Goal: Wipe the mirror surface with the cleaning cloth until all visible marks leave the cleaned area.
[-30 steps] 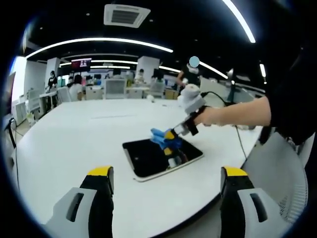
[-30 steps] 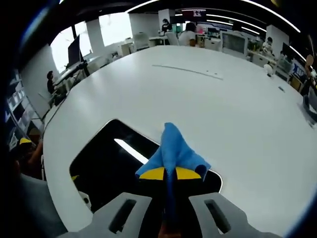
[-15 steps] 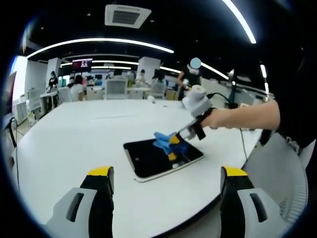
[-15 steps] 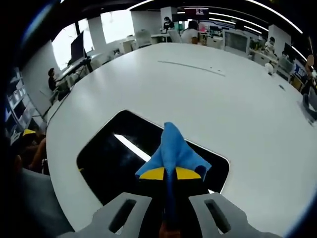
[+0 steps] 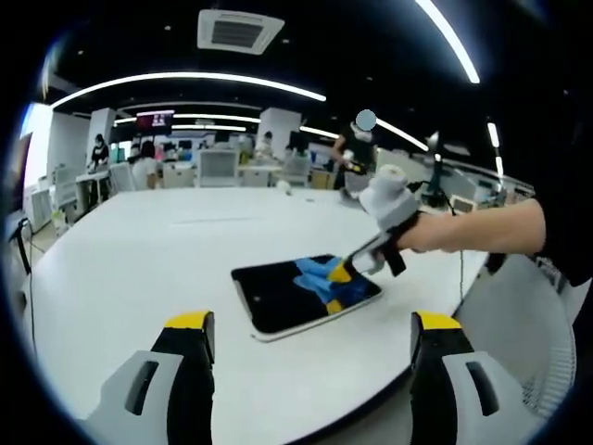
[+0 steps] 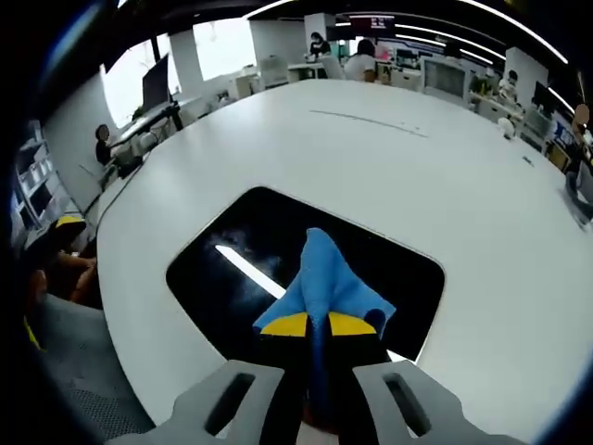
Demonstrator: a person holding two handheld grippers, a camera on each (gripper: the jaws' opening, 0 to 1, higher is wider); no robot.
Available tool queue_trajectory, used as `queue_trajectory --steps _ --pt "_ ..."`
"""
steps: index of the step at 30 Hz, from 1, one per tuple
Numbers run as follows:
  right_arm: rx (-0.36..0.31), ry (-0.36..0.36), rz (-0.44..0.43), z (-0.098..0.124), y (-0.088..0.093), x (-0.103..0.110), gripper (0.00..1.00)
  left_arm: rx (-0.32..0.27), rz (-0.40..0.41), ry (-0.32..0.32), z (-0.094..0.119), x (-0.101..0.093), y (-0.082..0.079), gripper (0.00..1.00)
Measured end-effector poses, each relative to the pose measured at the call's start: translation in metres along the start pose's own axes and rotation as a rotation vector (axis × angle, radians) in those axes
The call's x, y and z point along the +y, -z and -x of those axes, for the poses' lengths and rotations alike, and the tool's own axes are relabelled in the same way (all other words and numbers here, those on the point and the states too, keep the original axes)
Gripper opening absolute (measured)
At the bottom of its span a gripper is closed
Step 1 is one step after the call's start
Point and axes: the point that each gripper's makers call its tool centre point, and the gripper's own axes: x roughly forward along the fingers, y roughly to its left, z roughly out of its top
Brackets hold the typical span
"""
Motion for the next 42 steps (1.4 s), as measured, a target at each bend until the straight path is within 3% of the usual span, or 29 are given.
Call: queue_trajectory --steps 23,29,42 --pt "-0.029 -0.034 -0.009 0.021 0.025 0.024 0.0 0.007 -0.004 0.016 0.0 -0.002 0.001 0.86" --pt "-0.024 -0.052 -0.061 0.023 0.027 0.026 0.0 0.013 -0.007 0.015 0.0 -0.002 0.002 0.86" --pt "-0.034 -0.042 -0.024 0.023 0.027 0.027 0.0 0.021 -0.018 0.014 0.0 -0.002 0.002 0.85"
